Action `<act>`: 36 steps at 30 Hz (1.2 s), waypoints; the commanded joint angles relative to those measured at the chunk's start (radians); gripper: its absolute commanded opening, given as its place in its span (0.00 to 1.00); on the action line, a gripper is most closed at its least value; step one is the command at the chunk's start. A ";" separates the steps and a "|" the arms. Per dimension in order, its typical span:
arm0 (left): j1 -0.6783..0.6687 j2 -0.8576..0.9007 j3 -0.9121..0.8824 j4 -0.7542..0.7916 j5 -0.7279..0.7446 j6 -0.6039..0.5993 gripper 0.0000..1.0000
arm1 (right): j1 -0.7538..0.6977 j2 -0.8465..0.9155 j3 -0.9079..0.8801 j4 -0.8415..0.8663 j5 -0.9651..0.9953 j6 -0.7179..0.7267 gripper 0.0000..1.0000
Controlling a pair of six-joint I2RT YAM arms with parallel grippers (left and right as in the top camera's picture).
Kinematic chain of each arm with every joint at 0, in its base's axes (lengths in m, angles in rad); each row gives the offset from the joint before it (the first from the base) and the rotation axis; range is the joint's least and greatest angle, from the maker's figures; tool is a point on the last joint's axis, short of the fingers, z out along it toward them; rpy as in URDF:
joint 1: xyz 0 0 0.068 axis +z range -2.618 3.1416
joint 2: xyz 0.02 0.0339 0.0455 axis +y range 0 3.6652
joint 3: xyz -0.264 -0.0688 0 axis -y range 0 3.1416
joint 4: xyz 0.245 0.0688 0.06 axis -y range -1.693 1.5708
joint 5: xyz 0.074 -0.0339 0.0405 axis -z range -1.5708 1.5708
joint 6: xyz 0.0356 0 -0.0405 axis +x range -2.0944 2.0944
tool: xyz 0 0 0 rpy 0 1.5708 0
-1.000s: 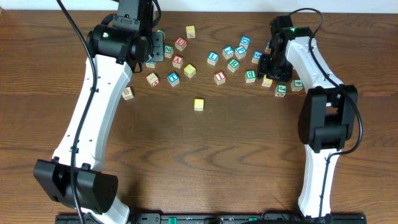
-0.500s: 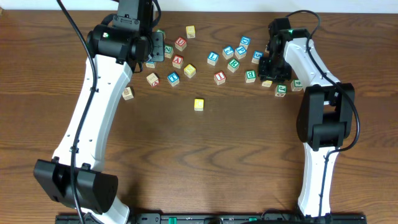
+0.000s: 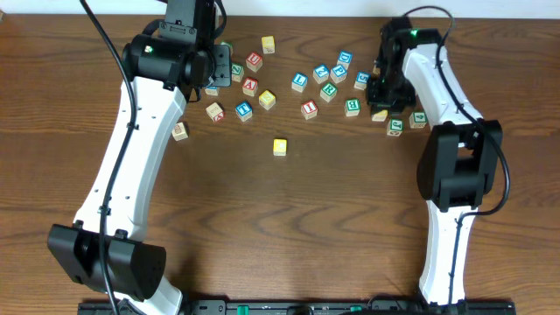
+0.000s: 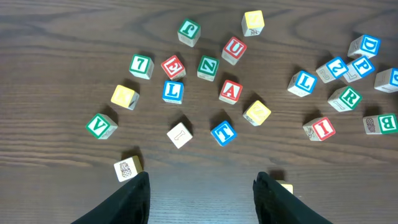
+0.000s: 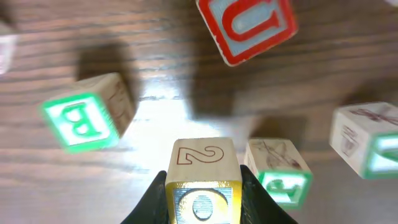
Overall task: Spell out CORL
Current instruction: 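Grasp the O block with the right gripper and place it right of C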
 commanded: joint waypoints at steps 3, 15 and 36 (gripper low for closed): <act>0.002 -0.005 0.003 -0.002 -0.011 -0.001 0.53 | 0.051 -0.001 0.092 -0.062 -0.100 -0.020 0.06; 0.003 -0.005 0.003 0.005 -0.060 0.003 0.53 | 0.243 0.000 0.072 -0.062 -0.127 0.000 0.12; 0.119 -0.005 0.003 0.019 -0.096 -0.002 0.53 | 0.438 0.000 -0.113 0.097 0.034 0.306 0.12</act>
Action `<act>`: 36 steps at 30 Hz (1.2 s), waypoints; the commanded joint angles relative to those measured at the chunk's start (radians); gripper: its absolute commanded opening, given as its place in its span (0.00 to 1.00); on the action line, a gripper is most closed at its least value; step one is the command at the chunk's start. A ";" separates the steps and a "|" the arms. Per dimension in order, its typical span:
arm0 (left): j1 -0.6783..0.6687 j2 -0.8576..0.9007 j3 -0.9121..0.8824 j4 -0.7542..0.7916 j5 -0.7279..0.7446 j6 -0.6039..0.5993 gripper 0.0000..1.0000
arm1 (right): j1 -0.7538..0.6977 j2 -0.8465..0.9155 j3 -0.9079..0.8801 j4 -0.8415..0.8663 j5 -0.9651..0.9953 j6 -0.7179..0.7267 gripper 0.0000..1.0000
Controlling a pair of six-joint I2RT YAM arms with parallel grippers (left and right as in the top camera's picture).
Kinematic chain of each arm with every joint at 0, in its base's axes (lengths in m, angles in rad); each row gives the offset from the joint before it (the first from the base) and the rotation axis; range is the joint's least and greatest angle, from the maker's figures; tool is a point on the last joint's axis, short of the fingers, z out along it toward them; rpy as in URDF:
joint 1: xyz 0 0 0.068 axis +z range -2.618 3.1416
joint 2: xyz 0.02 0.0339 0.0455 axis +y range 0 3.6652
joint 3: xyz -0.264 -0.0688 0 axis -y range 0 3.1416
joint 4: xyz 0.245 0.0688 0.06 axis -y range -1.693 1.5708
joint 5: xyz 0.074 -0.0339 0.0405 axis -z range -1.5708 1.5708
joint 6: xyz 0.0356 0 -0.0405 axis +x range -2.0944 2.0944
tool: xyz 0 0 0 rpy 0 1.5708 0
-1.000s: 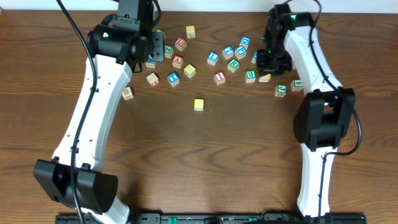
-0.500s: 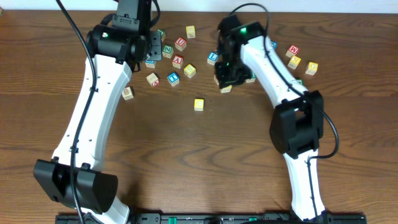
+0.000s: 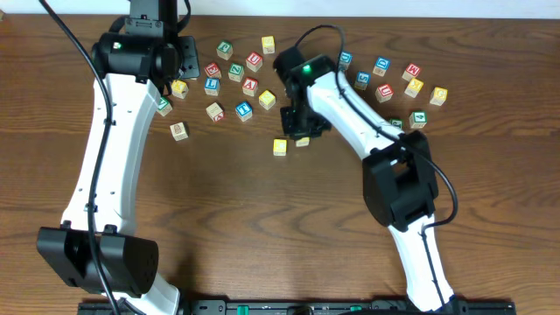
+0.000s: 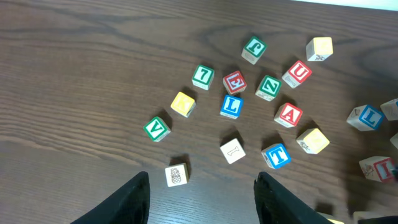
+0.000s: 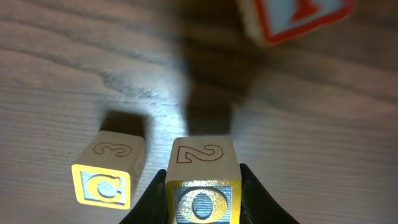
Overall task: Spell out CORL
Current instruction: 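Grasp the O block with the right gripper and place it right of C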
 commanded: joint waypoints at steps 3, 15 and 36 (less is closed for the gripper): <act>0.002 -0.005 0.003 -0.003 -0.013 -0.002 0.53 | 0.023 -0.001 -0.052 0.023 0.034 0.101 0.11; 0.002 -0.005 0.003 -0.018 -0.008 -0.005 0.53 | 0.040 -0.001 -0.056 0.037 0.019 0.109 0.26; 0.002 -0.005 0.003 -0.037 -0.008 -0.005 0.53 | 0.015 -0.001 0.115 -0.114 0.019 0.052 0.45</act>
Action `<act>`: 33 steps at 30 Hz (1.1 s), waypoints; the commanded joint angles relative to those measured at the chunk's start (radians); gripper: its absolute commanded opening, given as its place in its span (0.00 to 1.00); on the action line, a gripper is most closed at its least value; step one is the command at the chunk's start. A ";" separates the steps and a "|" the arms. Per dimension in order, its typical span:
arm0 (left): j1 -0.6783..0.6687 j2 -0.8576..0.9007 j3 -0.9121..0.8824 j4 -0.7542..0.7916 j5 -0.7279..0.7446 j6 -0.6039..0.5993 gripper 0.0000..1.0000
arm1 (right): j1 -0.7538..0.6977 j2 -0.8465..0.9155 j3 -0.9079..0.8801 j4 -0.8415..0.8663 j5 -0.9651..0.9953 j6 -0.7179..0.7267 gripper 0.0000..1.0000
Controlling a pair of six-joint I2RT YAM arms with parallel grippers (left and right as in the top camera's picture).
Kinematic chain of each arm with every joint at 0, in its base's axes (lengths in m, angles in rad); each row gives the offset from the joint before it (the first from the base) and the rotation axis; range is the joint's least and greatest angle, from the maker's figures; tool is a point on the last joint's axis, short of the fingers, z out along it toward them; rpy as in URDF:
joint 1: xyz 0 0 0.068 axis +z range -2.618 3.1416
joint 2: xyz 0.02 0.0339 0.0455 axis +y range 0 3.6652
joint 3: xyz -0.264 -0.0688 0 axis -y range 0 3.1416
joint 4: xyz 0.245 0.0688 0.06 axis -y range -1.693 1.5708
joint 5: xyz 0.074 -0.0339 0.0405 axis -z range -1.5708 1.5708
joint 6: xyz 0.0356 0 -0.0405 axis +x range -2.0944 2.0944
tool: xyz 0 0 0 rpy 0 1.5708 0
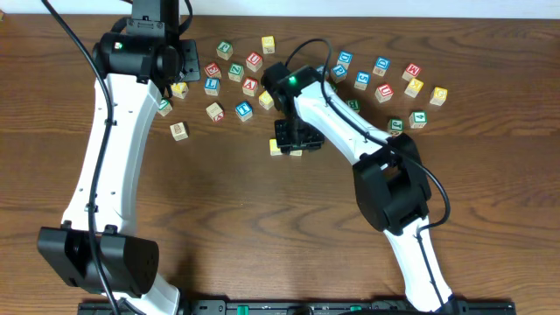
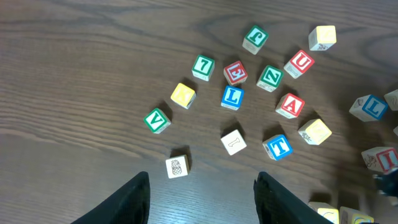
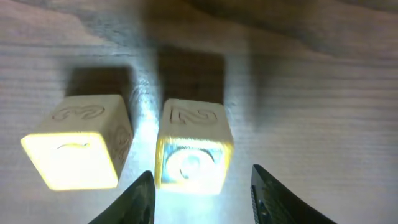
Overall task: Spell out CORL
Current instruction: 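Grasp the O block with the right gripper and place it right of C, then lift the right arm and move it over the green R block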
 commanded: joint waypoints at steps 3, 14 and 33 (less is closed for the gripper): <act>0.002 -0.005 0.003 -0.006 -0.008 -0.005 0.53 | -0.061 -0.004 0.198 -0.072 0.008 -0.060 0.47; 0.002 -0.005 0.003 -0.006 -0.008 -0.005 0.53 | -0.226 -0.003 0.333 0.047 0.045 -0.071 0.52; 0.002 -0.005 0.003 -0.006 -0.008 -0.005 0.53 | -0.249 0.004 0.069 0.385 0.057 0.177 0.44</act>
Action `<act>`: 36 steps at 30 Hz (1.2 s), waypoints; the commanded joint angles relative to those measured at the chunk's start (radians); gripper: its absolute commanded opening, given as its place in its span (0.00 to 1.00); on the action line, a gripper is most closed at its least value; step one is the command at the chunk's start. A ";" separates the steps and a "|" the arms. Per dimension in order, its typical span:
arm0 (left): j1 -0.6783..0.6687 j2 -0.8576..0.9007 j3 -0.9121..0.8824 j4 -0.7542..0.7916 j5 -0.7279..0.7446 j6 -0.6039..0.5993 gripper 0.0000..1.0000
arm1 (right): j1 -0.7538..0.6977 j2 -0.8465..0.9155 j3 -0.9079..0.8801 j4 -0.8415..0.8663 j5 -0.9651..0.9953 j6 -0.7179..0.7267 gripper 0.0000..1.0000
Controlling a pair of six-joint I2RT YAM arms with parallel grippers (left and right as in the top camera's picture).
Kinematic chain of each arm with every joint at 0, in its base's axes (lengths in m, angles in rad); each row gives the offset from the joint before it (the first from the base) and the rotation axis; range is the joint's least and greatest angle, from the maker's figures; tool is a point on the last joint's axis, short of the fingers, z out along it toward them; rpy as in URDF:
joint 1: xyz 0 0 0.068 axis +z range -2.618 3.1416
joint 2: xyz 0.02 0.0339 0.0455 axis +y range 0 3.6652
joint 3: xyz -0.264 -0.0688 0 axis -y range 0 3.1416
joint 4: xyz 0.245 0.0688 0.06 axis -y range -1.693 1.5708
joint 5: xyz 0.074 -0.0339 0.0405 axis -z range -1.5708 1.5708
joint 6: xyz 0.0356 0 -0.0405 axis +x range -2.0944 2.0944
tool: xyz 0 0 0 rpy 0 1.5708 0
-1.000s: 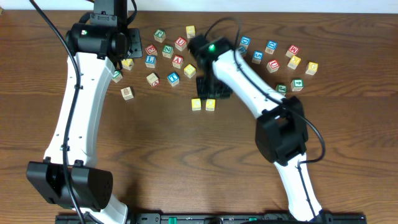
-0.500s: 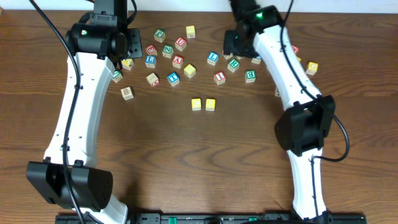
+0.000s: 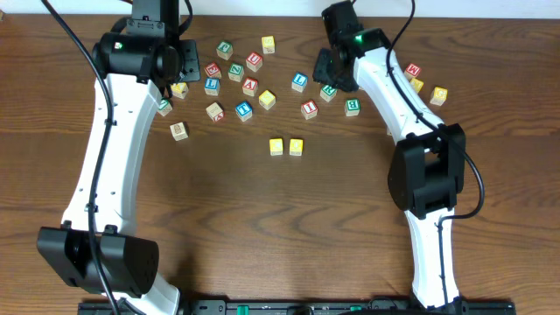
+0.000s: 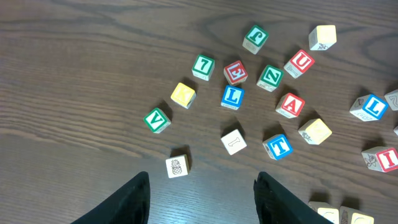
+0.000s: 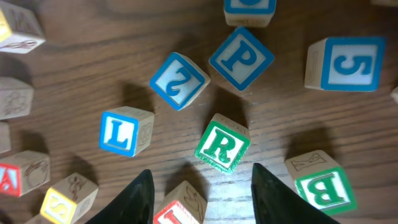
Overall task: Spell out CORL
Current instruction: 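Lift the right arm and move it over the green R block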
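Two yellow blocks stand side by side mid-table: the C block (image 3: 277, 146) on the left and the O block (image 3: 297, 146) touching its right. My right gripper (image 5: 202, 202) hangs open and empty over the back cluster. A green R block (image 5: 222, 142) lies just ahead of its fingers, a blue L block (image 5: 124, 131) to the left. The same R block (image 3: 329, 90) shows from overhead. My left gripper (image 4: 202, 199) is open, high above the left cluster, where another blue L block (image 4: 232, 96) lies.
Loose letter blocks are scattered along the back of the table (image 3: 219, 227). A red I block (image 5: 186, 210) lies below the right fingers, a green B block (image 5: 320, 183) to its right, and blue P (image 5: 240, 58), 2 (image 5: 179, 81) and 5 (image 5: 345, 62) blocks beyond.
My right gripper, open then just over the O block beside the C, is now at the back over the cluster with the green R. The left arm has not moved.
My right gripper was shut on the yellow O block in the right cluster. Then it held the O beside the lone yellow C at mid-table. Then it was open with the O standing right of the C. Now it hangs over the back blocks.
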 commanded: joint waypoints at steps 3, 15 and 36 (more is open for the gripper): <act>0.002 -0.005 0.003 -0.005 -0.009 -0.005 0.53 | 0.005 0.007 -0.038 0.036 0.019 0.055 0.44; 0.002 -0.005 0.003 -0.005 -0.009 -0.005 0.53 | 0.005 0.010 -0.063 0.043 0.038 0.058 0.47; 0.002 -0.005 -0.008 -0.009 -0.009 -0.005 0.53 | 0.005 0.011 -0.077 0.058 0.082 0.058 0.49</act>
